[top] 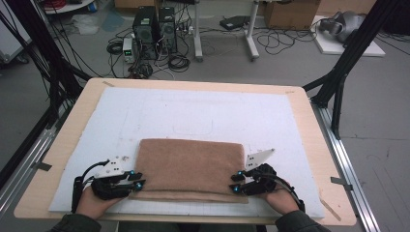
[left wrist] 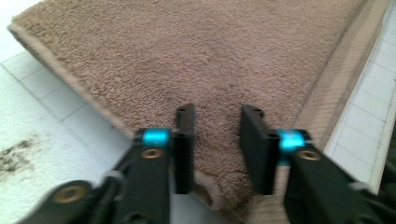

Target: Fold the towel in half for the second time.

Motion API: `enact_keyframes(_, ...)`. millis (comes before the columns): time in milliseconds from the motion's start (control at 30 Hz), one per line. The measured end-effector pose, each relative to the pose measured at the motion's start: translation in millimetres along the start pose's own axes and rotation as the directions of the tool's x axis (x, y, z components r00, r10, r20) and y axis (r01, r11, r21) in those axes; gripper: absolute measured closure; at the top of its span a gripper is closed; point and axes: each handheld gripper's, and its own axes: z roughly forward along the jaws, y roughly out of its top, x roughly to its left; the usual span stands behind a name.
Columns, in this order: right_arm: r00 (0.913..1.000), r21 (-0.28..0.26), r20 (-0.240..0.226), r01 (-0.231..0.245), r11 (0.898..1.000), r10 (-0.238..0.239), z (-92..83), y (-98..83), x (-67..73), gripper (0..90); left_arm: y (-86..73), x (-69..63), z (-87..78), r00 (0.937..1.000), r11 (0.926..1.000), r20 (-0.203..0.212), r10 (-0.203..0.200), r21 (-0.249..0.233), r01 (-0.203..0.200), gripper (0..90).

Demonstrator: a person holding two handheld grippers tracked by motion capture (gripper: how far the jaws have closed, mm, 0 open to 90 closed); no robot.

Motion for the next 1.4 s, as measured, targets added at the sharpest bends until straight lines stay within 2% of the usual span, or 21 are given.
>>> enact_keyframes(67, 1.0000, -0.018, 0.004, 0.006, 1.000, -0.006, 0.2, -2.5, -0.3, 77.5, 1.6, -0.9, 0.3, 1.0000, 1.0000, -0.005, 0.005, 0.003, -0.005, 82.9)
enact_keyframes(100, 0.9999, -0.021, 0.007, 0.013, 1.000, -0.013, -0.6, -2.5, -0.2, 81.7, 2.7, -0.3, -0.5, 1.0000, 1.0000, -0.005, 0.001, 0.002, -0.001, 84.9)
enact_keyframes(167, 0.9999, -0.030, -0.003, 0.011, 0.999, -0.011, -3.1, -0.8, -1.9, 83.9, 5.0, 0.7, -5.4, 1.0000, 0.9999, -0.008, 0.002, -0.017, -0.002, 86.4)
enact_keyframes(267, 0.9999, -0.064, -0.004, 0.016, 0.998, -0.016, -12.3, 3.3, -0.6, 84.0, 8.9, -0.1, -18.3, 0.9998, 0.9976, -0.002, -0.022, -0.066, 0.022, 86.5)
enact_keyframes(367, 0.9996, -0.111, -0.014, 0.022, 0.994, -0.024, -25.9, 8.4, 5.2, 84.0, 11.6, -6.4, -31.2, 0.9997, 0.9950, 0.006, -0.026, -0.096, 0.026, 86.6)
enact_keyframes(500, 0.9986, -0.107, -0.019, 0.048, 0.993, -0.050, -35.9, 10.1, 19.4, 84.0, 7.9, -16.2, -39.8, 0.9993, 0.9956, 0.031, -0.022, -0.090, 0.024, 86.6)
enact_keyframes(567, 0.9980, -0.096, -0.036, 0.048, 0.994, -0.051, -34.8, 5.6, 25.4, 84.0, 1.5, -20.9, -40.2, 0.9992, 0.9967, 0.035, -0.020, -0.078, 0.022, 86.6)
enact_keyframes(633, 0.9980, -0.063, -0.040, 0.047, 0.997, -0.049, -29.7, -1.2, 29.2, 83.9, -6.8, -23.7, -34.6, 0.9990, 0.9981, 0.038, -0.024, -0.056, 0.026, 86.6)
enact_keyframes(700, 0.9979, -0.038, -0.048, 0.043, 0.998, -0.045, -19.1, -8.7, 29.0, 83.7, -15.8, -23.4, -24.2, 0.9990, 0.9994, 0.036, -0.028, -0.021, 0.028, 86.5)
enact_keyframes(733, 0.9983, -0.002, -0.043, 0.039, 0.999, -0.039, -12.0, -12.2, 28.7, 83.5, -18.2, -23.1, -20.8, 0.9984, 0.9989, 0.039, -0.040, -0.025, 0.041, 86.4)
enact_keyframes(833, 0.9981, -0.028, -0.056, 0.024, 0.999, -0.026, -6.6, -17.2, 24.9, 82.7, -21.3, -20.4, -18.0, 0.9972, 0.9970, 0.048, -0.058, -0.048, 0.061, 85.9)
enact_keyframes(867, 0.9976, -0.033, -0.067, 0.014, 0.999, -0.016, -7.6, -17.5, 23.9, 81.3, -20.4, -20.5, -18.9, 0.9978, 0.9976, 0.045, -0.048, -0.048, 0.050, 84.9)
enact_keyframes(933, 0.9972, -0.052, -0.071, 0.020, 0.998, -0.024, -11.1, -15.7, 24.0, 72.5, -15.9, -20.2, -22.6, 0.9980, 0.9977, 0.048, -0.043, -0.051, 0.045, 77.4)
enact_keyframes(1033, 0.9990, -0.115, -0.044, 0.001, 0.993, -0.006, -22.7, -9.1, 18.8, 64.0, -4.1, -13.7, -30.7, 0.9985, 0.9948, 0.036, -0.042, -0.091, 0.045, 68.9)
enact_keyframes(1067, 0.9998, -0.132, -0.019, -0.003, 0.991, 0.000, -26.7, -5.9, 16.1, 61.7, 0.8, -10.2, -32.6, 0.9987, 0.9939, 0.026, -0.043, -0.100, 0.046, 65.1)
enact_keyframes(1200, 0.9977, -0.151, 0.067, -0.003, 0.988, 0.013, -35.5, 8.5, -1.1, 54.1, 19.6, 5.9, -34.0, 0.9995, 0.9908, -0.015, -0.026, -0.133, 0.024, 58.3)
enact_keyframes(1267, 0.9926, -0.131, 0.121, 0.006, 0.991, 0.010, -35.6, 16.3, -12.2, 48.6, 27.3, 16.4, -29.7, 0.9984, 0.9871, -0.044, -0.036, -0.157, 0.029, 55.5)
enact_keyframes(1333, 0.9878, -0.144, 0.153, -0.006, 0.990, 0.028, -35.1, 23.4, -28.6, 46.6, 34.5, 27.6, -22.5, 0.9939, 0.9862, -0.102, -0.041, -0.164, 0.024, 49.3)
enact_keyframes(1400, 0.9799, -0.150, 0.196, -0.007, 0.989, 0.037, -34.6, 27.7, -39.3, 43.0, 40.2, 42.4, -14.3, 0.9901, 0.9809, -0.117, -0.077, -0.187, 0.054, 44.5)
